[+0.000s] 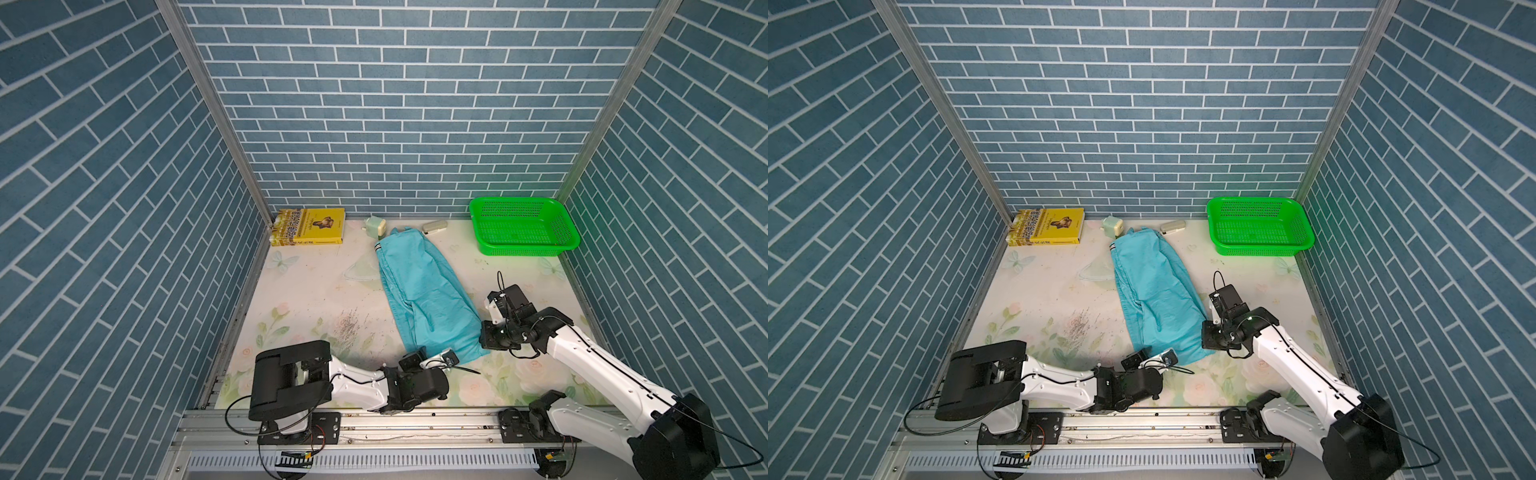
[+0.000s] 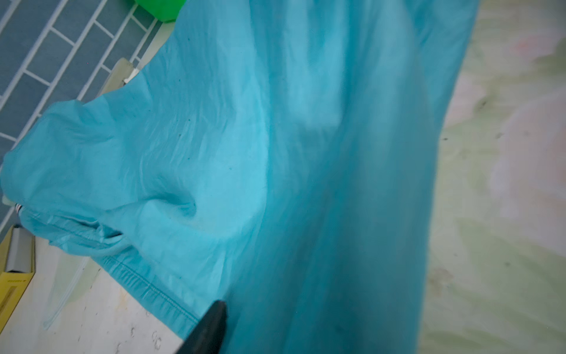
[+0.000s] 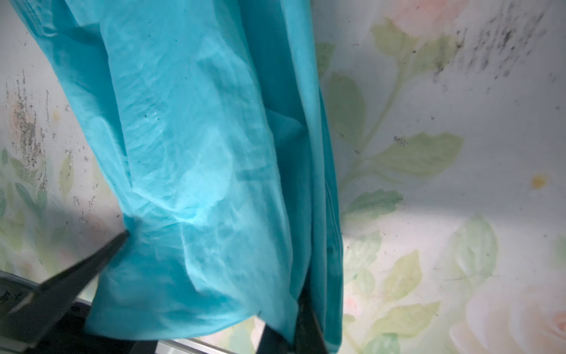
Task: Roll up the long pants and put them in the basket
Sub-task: Roll the long pant at the center of the board.
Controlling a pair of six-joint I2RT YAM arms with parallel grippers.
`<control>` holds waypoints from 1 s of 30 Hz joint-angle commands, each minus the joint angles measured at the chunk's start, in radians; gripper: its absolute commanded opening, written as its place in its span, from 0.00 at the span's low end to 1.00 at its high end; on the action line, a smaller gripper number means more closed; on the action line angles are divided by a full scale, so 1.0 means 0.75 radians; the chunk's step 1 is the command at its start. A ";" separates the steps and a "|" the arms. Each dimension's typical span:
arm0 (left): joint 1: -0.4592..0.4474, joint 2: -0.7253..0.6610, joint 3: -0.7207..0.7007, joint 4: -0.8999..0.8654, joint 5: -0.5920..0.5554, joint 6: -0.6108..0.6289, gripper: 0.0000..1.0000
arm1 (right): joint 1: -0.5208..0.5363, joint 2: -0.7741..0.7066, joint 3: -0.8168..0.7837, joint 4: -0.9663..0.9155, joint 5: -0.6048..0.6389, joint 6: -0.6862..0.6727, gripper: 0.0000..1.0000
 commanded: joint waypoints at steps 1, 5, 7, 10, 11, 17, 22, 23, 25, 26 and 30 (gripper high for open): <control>-0.010 -0.105 -0.006 0.042 0.153 0.034 0.00 | -0.029 -0.025 0.069 -0.066 0.006 -0.036 0.18; 0.060 -0.156 0.115 -0.155 0.496 -0.007 0.00 | -0.061 -0.034 0.166 -0.108 0.059 -0.036 0.51; 0.131 -0.151 0.182 -0.228 0.749 -0.067 0.00 | -0.073 -0.030 0.245 -0.141 0.096 -0.038 0.57; 0.233 -0.120 0.289 -0.307 1.077 -0.182 0.00 | -0.081 -0.021 0.378 -0.199 0.134 -0.045 0.61; 0.262 -0.101 0.340 -0.348 1.171 -0.209 0.00 | -0.082 -0.018 0.425 -0.220 0.162 -0.047 0.62; 0.481 0.001 0.527 -0.488 1.507 -0.436 0.00 | -0.084 -0.021 0.625 -0.278 0.174 -0.052 0.62; 0.678 0.032 0.518 -0.441 1.667 -0.633 0.00 | -0.085 -0.051 0.602 -0.218 0.079 -0.044 0.61; 0.698 0.047 0.528 -0.456 1.681 -0.636 0.00 | -0.083 -0.067 0.577 -0.186 0.047 -0.044 0.61; 0.708 0.061 0.549 -0.490 1.663 -0.604 0.00 | -0.082 -0.102 0.512 -0.155 0.018 -0.046 0.62; 0.708 0.064 0.549 -0.502 1.646 -0.593 0.00 | -0.085 -0.121 0.477 -0.158 0.035 -0.030 0.63; 0.708 0.054 0.532 -0.533 1.579 -0.553 0.00 | -0.085 -0.240 0.252 -0.124 0.082 0.172 0.71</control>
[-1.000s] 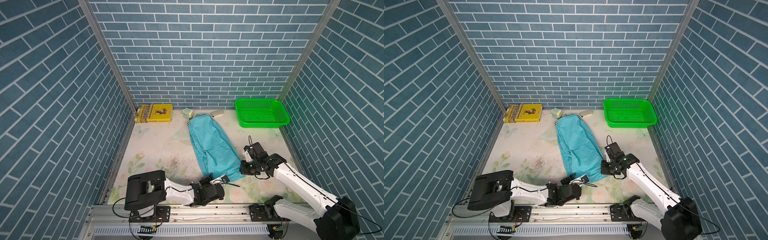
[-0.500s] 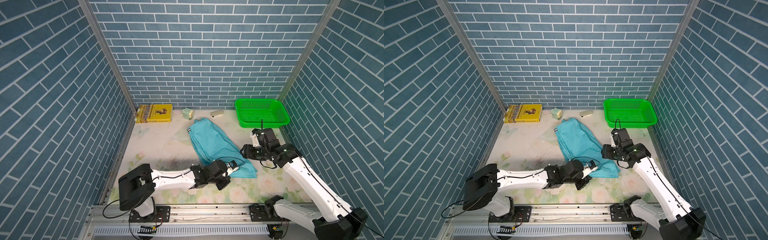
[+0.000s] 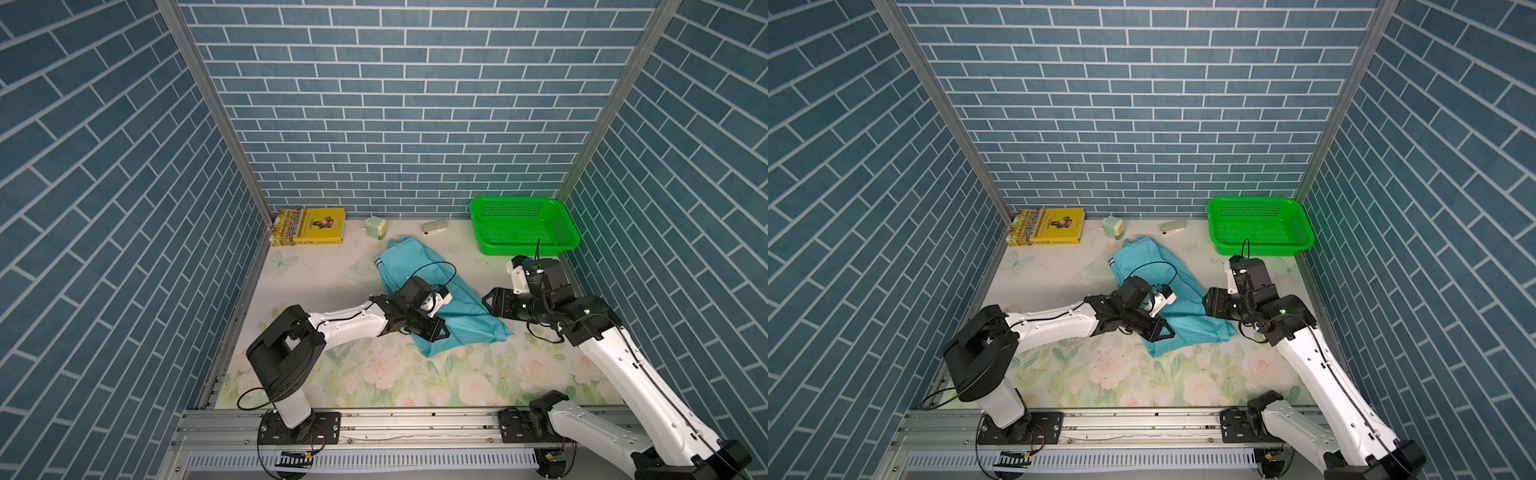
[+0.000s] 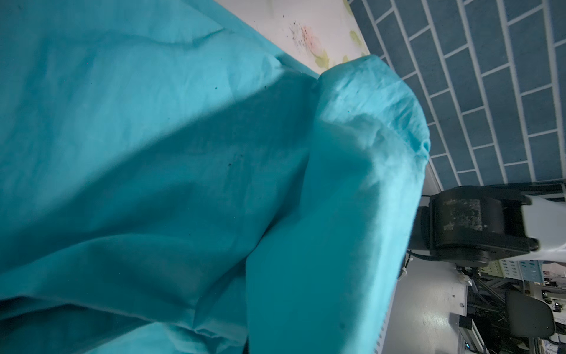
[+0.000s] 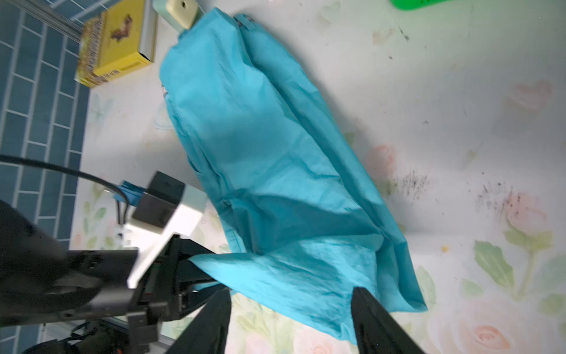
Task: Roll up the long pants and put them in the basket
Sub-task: Roll the long pant at the center of the board.
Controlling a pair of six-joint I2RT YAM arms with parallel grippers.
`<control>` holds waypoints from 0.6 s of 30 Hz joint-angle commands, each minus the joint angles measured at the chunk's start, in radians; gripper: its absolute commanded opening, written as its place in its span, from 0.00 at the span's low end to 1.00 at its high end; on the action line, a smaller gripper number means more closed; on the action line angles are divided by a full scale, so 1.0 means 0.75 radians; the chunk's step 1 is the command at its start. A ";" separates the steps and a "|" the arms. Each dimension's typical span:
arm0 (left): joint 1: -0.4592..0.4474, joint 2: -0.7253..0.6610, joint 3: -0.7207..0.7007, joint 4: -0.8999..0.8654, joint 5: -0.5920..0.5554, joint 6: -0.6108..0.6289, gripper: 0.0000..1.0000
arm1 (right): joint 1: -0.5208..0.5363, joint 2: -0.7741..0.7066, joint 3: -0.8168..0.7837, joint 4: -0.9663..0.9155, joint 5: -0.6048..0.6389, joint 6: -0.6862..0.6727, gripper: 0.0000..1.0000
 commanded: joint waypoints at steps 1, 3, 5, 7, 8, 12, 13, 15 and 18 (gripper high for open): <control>-0.002 -0.011 0.003 -0.027 -0.013 0.009 0.00 | -0.008 -0.121 -0.186 0.054 -0.032 0.186 0.75; -0.002 -0.012 -0.016 -0.012 -0.012 0.015 0.00 | -0.014 -0.221 -0.300 0.072 -0.017 0.334 0.79; -0.002 -0.008 -0.030 -0.007 -0.021 0.015 0.00 | -0.014 -0.331 -0.431 0.131 -0.088 0.460 0.97; -0.002 -0.009 -0.040 0.002 -0.029 0.018 0.00 | -0.015 -0.381 -0.497 0.151 -0.111 0.559 1.00; -0.002 -0.009 -0.043 0.001 -0.038 0.021 0.00 | -0.014 -0.397 -0.523 0.165 -0.121 0.599 1.00; -0.002 -0.001 -0.046 -0.001 -0.063 0.024 0.00 | -0.014 -0.400 -0.582 0.189 -0.143 0.757 1.00; -0.002 -0.001 -0.051 0.005 -0.063 0.024 0.00 | -0.016 -0.395 -0.587 0.206 -0.144 0.794 1.00; -0.008 -0.008 -0.061 0.021 -0.060 0.024 0.00 | -0.020 -0.409 -0.636 0.286 -0.152 0.893 1.00; -0.018 -0.014 -0.068 0.038 -0.056 0.030 0.00 | -0.047 -0.450 -0.783 0.509 -0.207 1.067 1.00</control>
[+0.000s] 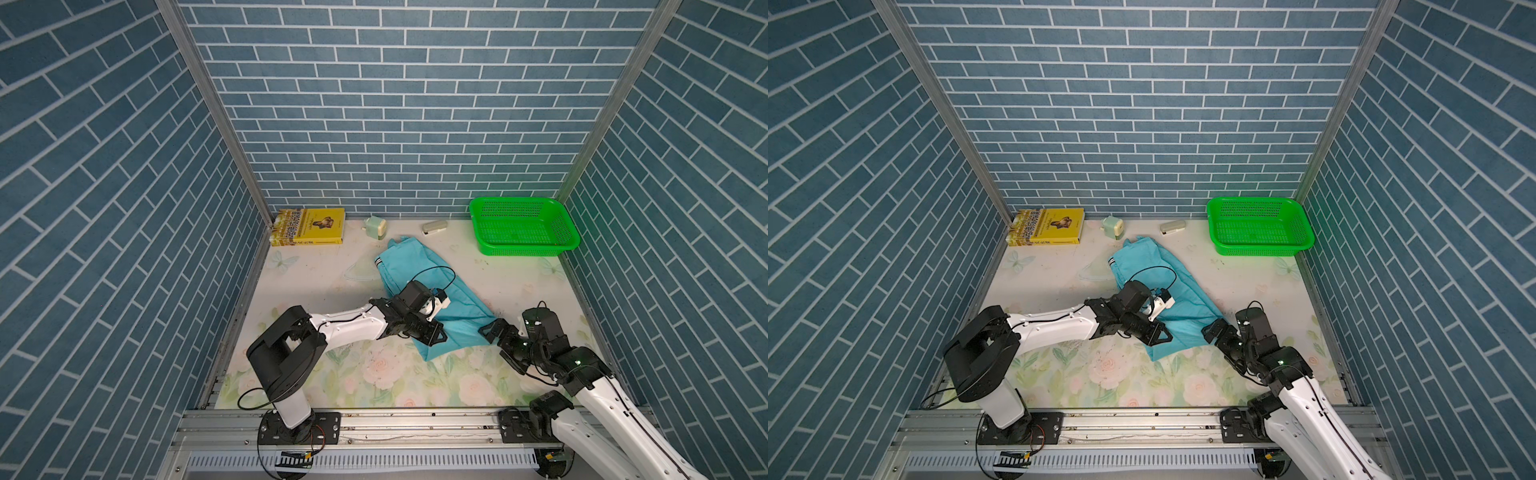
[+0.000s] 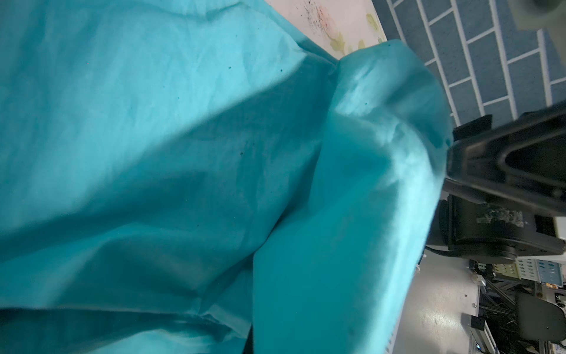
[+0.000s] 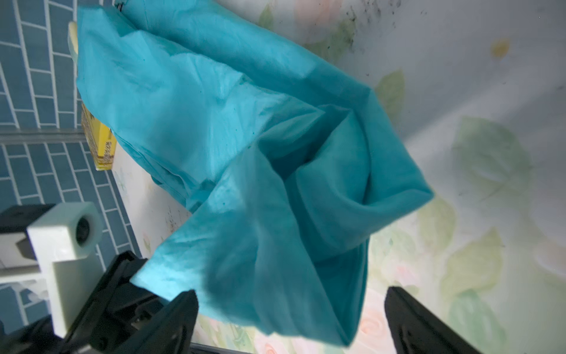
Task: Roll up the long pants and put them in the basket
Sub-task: Roll the long pant at the center of the board.
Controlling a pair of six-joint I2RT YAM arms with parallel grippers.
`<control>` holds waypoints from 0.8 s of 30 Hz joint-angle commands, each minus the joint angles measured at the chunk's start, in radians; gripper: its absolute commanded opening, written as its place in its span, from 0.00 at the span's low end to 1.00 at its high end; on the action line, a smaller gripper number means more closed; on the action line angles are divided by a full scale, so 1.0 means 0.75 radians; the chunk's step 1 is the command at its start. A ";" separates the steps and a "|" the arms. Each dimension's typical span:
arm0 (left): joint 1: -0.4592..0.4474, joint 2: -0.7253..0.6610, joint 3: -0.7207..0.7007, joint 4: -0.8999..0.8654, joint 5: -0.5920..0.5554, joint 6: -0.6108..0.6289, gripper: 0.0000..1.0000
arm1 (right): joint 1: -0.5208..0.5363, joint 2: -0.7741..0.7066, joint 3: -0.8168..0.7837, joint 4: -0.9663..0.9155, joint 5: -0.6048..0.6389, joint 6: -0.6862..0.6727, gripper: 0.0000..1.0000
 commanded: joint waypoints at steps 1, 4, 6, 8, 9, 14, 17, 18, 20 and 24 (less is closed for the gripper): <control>-0.014 -0.014 -0.018 0.019 -0.019 0.028 0.00 | -0.031 -0.039 -0.135 0.280 -0.078 0.290 1.00; -0.036 -0.015 -0.022 0.021 -0.029 0.052 0.00 | -0.055 -0.051 -0.218 0.474 -0.095 0.382 1.00; -0.053 -0.015 -0.024 0.020 -0.027 0.077 0.00 | -0.079 -0.027 -0.213 0.517 -0.087 0.380 1.00; -0.070 -0.015 -0.028 0.004 -0.037 0.119 0.00 | -0.125 0.018 -0.183 0.509 -0.098 0.331 0.98; -0.077 -0.015 -0.033 -0.003 -0.045 0.139 0.01 | -0.145 0.032 -0.175 0.497 -0.107 0.311 0.94; -0.108 -0.083 -0.110 -0.011 -0.090 0.261 0.14 | -0.302 0.057 -0.171 0.443 -0.206 0.164 0.38; -0.178 -0.140 -0.120 -0.067 -0.184 0.377 0.50 | -0.340 0.103 -0.164 0.414 -0.267 0.065 0.06; -0.216 -0.154 -0.109 -0.107 -0.269 0.421 0.61 | -0.345 0.130 -0.154 0.401 -0.290 0.023 0.03; -0.271 -0.189 -0.092 -0.135 -0.436 0.464 0.80 | -0.345 0.182 -0.114 0.350 -0.319 -0.067 0.00; -0.329 -0.218 -0.038 -0.081 -0.659 0.477 1.00 | -0.349 0.192 -0.077 0.293 -0.323 -0.137 0.00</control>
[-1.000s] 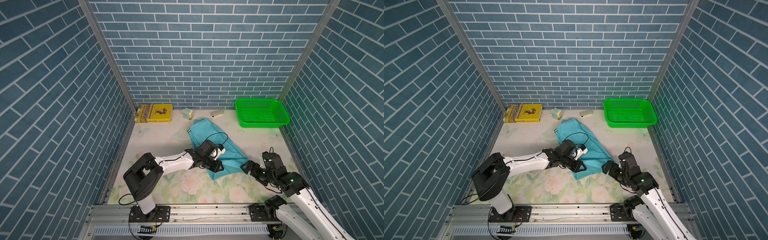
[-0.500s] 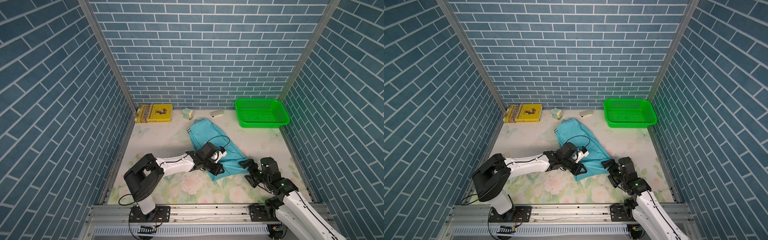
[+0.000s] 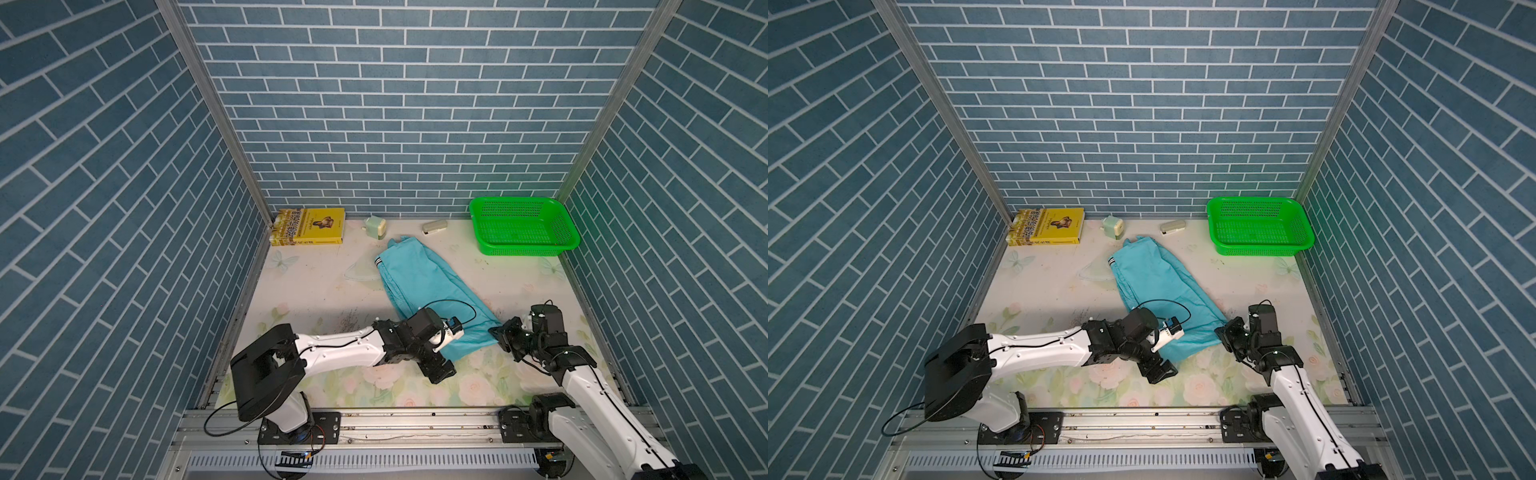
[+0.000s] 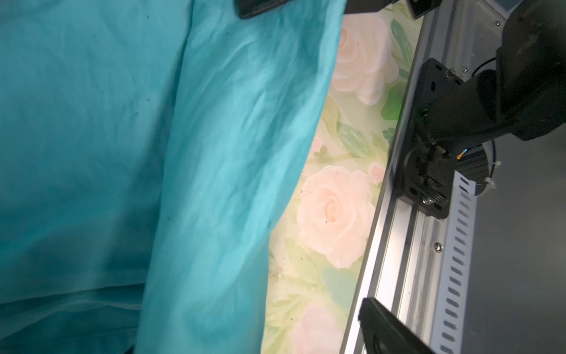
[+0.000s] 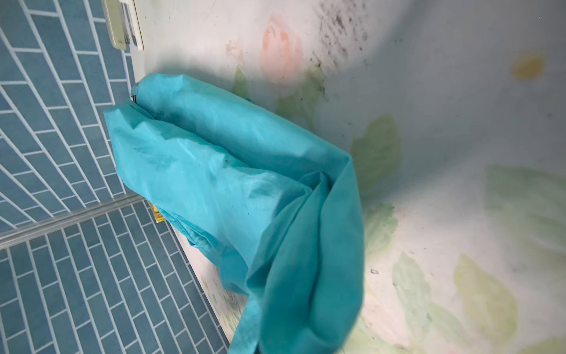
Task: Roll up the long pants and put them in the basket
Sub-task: Roll the long pant at the center of the board.
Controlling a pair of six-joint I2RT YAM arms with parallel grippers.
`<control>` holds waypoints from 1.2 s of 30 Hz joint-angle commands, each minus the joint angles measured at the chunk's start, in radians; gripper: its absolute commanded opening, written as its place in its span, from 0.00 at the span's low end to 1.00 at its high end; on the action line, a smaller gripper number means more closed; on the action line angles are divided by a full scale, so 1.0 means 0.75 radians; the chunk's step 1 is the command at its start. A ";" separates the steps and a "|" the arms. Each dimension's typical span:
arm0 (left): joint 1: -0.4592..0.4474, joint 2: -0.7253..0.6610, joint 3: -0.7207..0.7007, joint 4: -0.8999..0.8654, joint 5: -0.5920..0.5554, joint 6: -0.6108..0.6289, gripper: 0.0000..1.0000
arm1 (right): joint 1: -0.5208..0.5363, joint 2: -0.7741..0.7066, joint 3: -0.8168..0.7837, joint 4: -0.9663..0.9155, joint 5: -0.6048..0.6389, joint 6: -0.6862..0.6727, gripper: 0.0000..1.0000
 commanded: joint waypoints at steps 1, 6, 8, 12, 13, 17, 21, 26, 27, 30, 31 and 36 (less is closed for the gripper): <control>-0.046 -0.012 0.079 0.028 -0.313 0.083 1.00 | -0.007 -0.005 0.053 -0.066 -0.055 -0.135 0.00; -0.083 0.110 0.164 0.135 -0.401 0.137 1.00 | -0.007 0.008 0.061 -0.066 -0.072 -0.147 0.00; -0.090 0.175 0.202 0.149 -0.387 0.157 1.00 | -0.008 0.014 0.065 -0.065 -0.072 -0.149 0.00; -0.106 0.257 0.238 0.165 -0.311 0.175 0.98 | -0.021 0.021 0.076 -0.063 -0.080 -0.153 0.00; -0.109 0.274 0.245 0.165 -0.284 0.175 0.92 | -0.026 0.025 0.082 -0.063 -0.080 -0.153 0.00; -0.090 0.316 0.280 0.162 -0.162 0.139 0.11 | -0.036 0.040 0.112 -0.059 -0.072 -0.167 0.05; 0.033 0.329 0.312 0.207 0.185 -0.033 0.00 | -0.042 0.090 0.186 -0.082 -0.021 -0.231 0.28; 0.181 0.398 0.352 0.278 0.517 -0.347 0.00 | -0.042 0.251 0.423 -0.177 0.071 -0.430 0.44; 0.210 0.414 0.349 0.301 0.566 -0.402 0.00 | -0.042 0.279 0.460 -0.179 0.063 -0.450 0.44; 0.290 0.455 0.331 0.365 0.673 -0.549 0.00 | -0.041 0.356 0.567 -0.191 0.041 -0.510 0.47; 0.313 0.468 0.320 0.386 0.693 -0.595 0.00 | -0.042 0.374 0.603 -0.207 0.041 -0.529 0.48; 0.392 0.569 0.306 0.427 0.752 -0.692 0.00 | -0.016 0.412 0.725 -0.244 -0.014 -0.637 0.53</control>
